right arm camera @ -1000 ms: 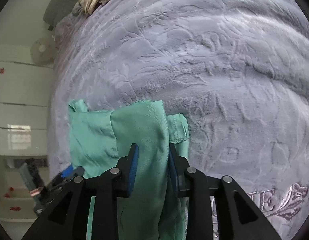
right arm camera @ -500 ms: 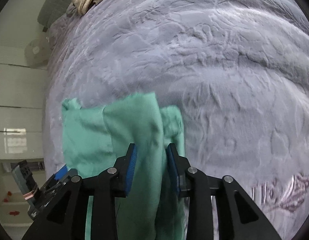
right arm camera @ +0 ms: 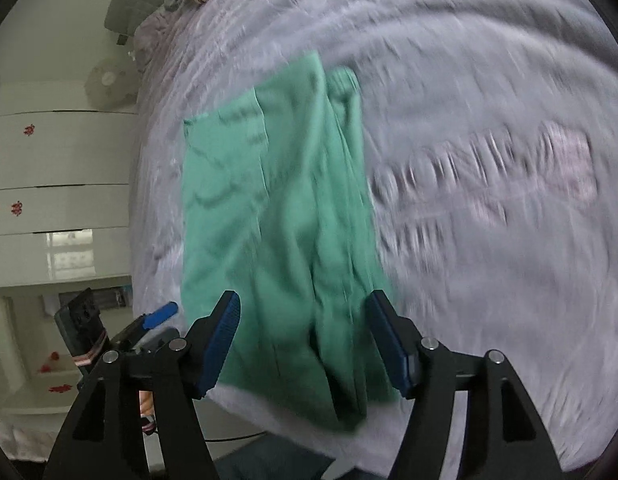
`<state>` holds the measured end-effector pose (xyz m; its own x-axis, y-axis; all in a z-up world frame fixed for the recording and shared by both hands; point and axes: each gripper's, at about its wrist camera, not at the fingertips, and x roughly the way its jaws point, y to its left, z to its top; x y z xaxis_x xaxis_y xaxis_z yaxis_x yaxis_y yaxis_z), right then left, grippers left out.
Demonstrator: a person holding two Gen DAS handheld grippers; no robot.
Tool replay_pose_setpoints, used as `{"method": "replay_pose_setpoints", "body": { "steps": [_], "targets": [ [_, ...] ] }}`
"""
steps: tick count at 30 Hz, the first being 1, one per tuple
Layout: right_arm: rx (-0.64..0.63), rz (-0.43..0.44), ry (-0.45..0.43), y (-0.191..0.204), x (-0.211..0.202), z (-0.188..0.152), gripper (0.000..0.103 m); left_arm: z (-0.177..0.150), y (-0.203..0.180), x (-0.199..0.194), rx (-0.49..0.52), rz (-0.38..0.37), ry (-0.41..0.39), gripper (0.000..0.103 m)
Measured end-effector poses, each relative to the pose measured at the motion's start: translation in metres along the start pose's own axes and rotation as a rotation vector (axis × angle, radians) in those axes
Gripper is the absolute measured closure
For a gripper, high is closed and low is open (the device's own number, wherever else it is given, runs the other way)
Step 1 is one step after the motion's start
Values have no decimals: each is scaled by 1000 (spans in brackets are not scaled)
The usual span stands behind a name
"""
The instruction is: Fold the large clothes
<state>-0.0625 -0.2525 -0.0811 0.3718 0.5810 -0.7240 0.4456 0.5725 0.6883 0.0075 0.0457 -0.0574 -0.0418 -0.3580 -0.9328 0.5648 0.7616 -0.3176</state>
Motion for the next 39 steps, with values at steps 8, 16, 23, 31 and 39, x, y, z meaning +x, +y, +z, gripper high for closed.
{"method": "replay_pose_setpoints", "body": {
  "steps": [8,16,23,31,39],
  "targets": [
    [128,38,42,-20,19,-19,79,-20,4,30,38,68,61,16],
    [121,-30,53,-15,25,-47,82,-26,32,28,32,42,79,7],
    [-9,-197,35,7,5,-54,50,-34,31,-13,-10,103,23,7],
    [-115,-282,42,42,14,-47,71,-23,63,-3,-196,108,26,50],
    [-134,-388,31,37,22,-42,97,-27,61,-29,-176,78,-43,50]
  ]
}}
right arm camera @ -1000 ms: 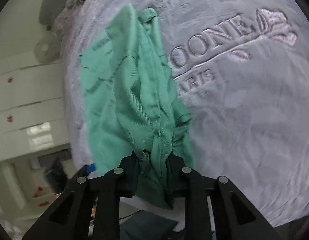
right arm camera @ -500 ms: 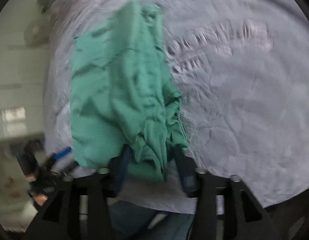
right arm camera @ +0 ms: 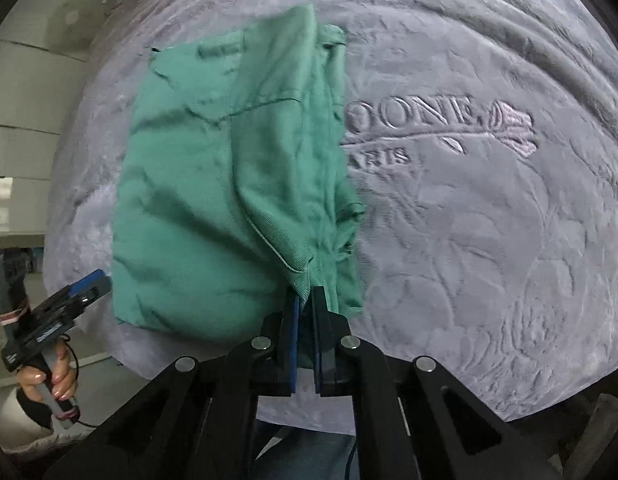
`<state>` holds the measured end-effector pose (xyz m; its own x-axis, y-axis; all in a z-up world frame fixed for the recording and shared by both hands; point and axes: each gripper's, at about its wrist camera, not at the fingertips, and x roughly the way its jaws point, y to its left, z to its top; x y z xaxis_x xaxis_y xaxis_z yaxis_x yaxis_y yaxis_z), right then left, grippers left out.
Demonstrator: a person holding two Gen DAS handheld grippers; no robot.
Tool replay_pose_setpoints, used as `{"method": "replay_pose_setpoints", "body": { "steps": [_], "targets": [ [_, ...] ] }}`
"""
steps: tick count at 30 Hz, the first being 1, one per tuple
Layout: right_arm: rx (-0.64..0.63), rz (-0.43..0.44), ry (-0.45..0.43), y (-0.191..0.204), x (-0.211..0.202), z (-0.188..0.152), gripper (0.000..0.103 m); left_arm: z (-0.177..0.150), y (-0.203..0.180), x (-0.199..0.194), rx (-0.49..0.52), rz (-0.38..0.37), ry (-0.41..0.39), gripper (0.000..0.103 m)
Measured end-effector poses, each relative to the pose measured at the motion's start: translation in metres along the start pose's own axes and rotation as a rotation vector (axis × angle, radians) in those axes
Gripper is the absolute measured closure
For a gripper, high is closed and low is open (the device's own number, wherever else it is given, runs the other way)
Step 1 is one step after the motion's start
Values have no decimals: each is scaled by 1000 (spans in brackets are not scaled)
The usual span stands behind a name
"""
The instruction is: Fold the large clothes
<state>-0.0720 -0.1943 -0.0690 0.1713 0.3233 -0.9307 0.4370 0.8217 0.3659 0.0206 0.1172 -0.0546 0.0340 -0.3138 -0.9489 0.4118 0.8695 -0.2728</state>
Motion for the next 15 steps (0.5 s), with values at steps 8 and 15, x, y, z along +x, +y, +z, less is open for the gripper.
{"method": "replay_pose_setpoints", "body": {
  "steps": [8,15],
  "targets": [
    [-66,-103,9,12,26,8,97,-7,-33,15,148,45,9,50],
    [-101,-150,15,15,50,10,97,-13,-36,38,181,64,8,46]
  ]
}}
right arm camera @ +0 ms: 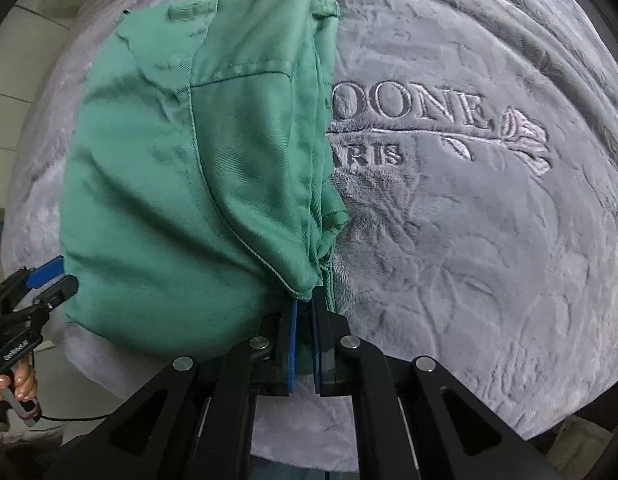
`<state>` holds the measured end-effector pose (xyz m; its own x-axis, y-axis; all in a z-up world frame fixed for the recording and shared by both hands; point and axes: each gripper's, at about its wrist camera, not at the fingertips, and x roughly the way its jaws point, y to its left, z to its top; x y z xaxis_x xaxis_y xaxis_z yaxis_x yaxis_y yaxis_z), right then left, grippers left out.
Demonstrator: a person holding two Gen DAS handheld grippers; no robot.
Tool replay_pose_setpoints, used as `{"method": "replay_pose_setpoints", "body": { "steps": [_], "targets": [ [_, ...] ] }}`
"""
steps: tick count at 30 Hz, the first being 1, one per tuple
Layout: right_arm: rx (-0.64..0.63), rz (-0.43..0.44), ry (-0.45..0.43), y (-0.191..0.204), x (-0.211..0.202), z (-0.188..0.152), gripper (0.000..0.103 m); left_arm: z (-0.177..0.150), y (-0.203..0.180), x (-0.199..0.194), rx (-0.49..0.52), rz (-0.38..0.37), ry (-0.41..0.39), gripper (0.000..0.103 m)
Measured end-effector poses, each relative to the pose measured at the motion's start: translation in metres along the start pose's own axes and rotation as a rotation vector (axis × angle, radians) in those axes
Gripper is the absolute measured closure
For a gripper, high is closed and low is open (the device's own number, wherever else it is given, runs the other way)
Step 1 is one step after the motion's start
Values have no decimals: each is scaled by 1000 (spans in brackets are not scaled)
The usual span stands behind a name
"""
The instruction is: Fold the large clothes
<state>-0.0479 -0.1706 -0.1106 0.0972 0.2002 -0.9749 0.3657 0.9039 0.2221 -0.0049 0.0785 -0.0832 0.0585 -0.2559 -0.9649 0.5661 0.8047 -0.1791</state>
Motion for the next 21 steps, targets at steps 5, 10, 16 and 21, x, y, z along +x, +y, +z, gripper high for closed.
{"method": "replay_pose_setpoints", "body": {
  "steps": [5,10,16,21],
  "targets": [
    [32,26,6,-4,2,-2,98,0,8,1,-45,15,-7,35],
    [80,90,10,-41,-35,-5,79,2,18,-18,-69,11,6,36],
    [168,111,-96,-68,-78,4,58,12,39,-42,-163,18,-26,36],
    [204,199,-130,-59,-80,32,56,26,32,-40,-170,50,-31,36]
  ]
}}
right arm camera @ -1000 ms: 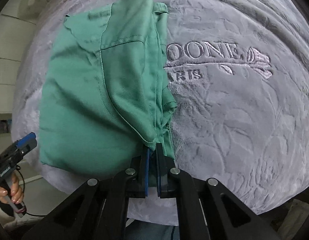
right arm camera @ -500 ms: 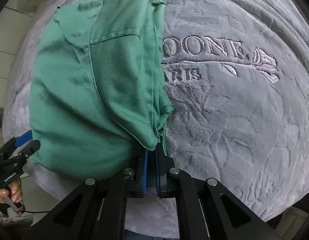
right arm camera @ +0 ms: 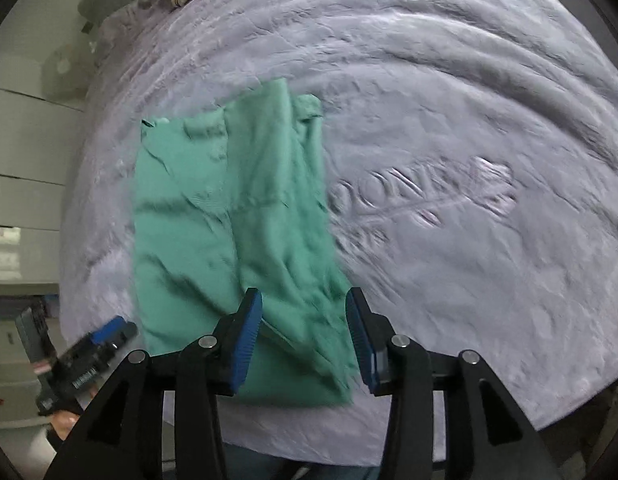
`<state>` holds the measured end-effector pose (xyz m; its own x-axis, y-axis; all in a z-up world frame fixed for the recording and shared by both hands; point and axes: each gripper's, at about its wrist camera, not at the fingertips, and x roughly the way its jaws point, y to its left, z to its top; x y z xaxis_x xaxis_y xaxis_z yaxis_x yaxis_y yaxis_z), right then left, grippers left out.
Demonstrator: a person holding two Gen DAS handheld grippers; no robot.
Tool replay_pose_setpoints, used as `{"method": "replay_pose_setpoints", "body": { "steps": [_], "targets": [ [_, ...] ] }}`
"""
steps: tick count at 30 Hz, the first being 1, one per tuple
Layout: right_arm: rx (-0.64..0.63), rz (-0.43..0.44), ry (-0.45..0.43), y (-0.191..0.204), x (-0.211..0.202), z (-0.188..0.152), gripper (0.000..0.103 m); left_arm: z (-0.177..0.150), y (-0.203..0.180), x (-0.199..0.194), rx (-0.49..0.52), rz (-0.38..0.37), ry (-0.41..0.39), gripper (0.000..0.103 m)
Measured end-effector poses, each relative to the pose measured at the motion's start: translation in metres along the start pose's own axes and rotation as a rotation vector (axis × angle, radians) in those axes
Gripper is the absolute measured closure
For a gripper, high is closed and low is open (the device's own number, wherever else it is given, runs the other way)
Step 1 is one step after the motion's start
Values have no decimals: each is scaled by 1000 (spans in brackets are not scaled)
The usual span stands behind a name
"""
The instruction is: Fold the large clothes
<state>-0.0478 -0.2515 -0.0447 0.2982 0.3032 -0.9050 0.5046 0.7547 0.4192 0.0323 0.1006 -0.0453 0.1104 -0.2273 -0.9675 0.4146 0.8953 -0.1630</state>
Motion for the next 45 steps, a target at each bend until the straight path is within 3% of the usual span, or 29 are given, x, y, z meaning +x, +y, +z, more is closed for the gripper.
{"method": "replay_pose_setpoints", "body": {
  "steps": [2,3,4,5,13,18,25,34,35,36,37,45],
  "targets": [
    [-22,-9,17,14,18,3,61,5,-12,7,6,14,8,36],
    [-34,-19,21,17,23,4,69,6,-15,9,10,17,16,36],
    [-48,-41,31,21,32,5,89,8,-20,11,14,22,22,36],
    [-58,-77,45,24,42,8,93,8,-23,13,17,29,24,36],
    [-113,-194,72,26,81,9,93,11,-31,19,14,64,35,36],
    [-137,-217,54,37,77,-2,93,8,-30,17,8,80,35,36],
    [-83,-265,59,17,56,-12,93,7,-32,14,24,86,37,36],
    [8,-223,65,-12,28,-34,93,5,-36,16,41,99,62,35],
    [11,-221,65,-12,25,-36,93,5,-36,16,40,103,63,28],
    [13,-219,64,-12,22,-41,93,5,-36,16,37,107,64,9],
    [13,-216,64,-11,18,-42,93,5,-36,15,35,111,56,3],
    [-19,-221,45,7,-3,-44,89,11,-38,3,21,131,63,1]
  ]
}}
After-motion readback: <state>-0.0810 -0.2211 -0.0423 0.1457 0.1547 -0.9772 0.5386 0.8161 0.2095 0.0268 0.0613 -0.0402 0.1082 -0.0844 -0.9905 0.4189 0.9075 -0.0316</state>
